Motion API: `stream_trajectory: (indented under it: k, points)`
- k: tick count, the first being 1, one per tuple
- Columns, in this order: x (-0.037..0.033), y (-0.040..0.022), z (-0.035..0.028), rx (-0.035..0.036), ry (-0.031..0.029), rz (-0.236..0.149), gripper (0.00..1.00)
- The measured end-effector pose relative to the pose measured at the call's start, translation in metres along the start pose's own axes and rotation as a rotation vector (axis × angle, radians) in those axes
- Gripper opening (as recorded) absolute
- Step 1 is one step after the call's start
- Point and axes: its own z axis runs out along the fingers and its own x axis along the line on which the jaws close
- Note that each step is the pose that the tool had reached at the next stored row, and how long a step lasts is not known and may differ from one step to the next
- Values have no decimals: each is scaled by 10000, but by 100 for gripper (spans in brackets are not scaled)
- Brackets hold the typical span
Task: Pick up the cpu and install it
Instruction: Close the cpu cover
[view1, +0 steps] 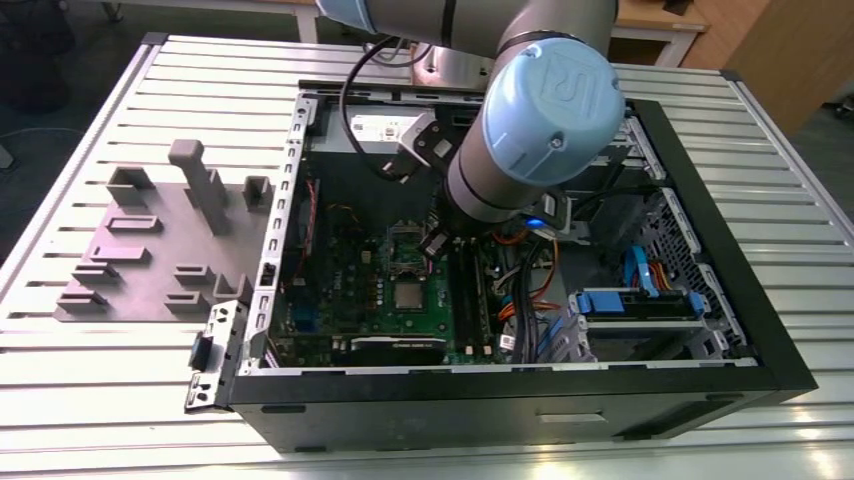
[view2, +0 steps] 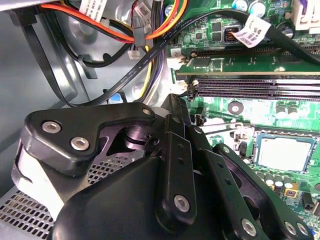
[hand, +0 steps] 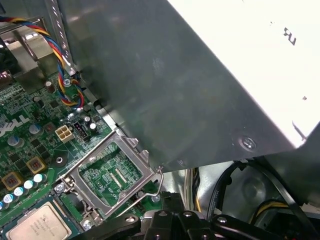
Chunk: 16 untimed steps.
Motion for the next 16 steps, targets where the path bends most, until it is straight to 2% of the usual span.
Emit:
stream_trajectory:
  k: [3,9,16]
  points:
    - [-1,-1,2,-7,-9,0,11]
    - [10,9,13,-56,-66,-6,11]
    - [28,17,33,-56,-66,-7,11]
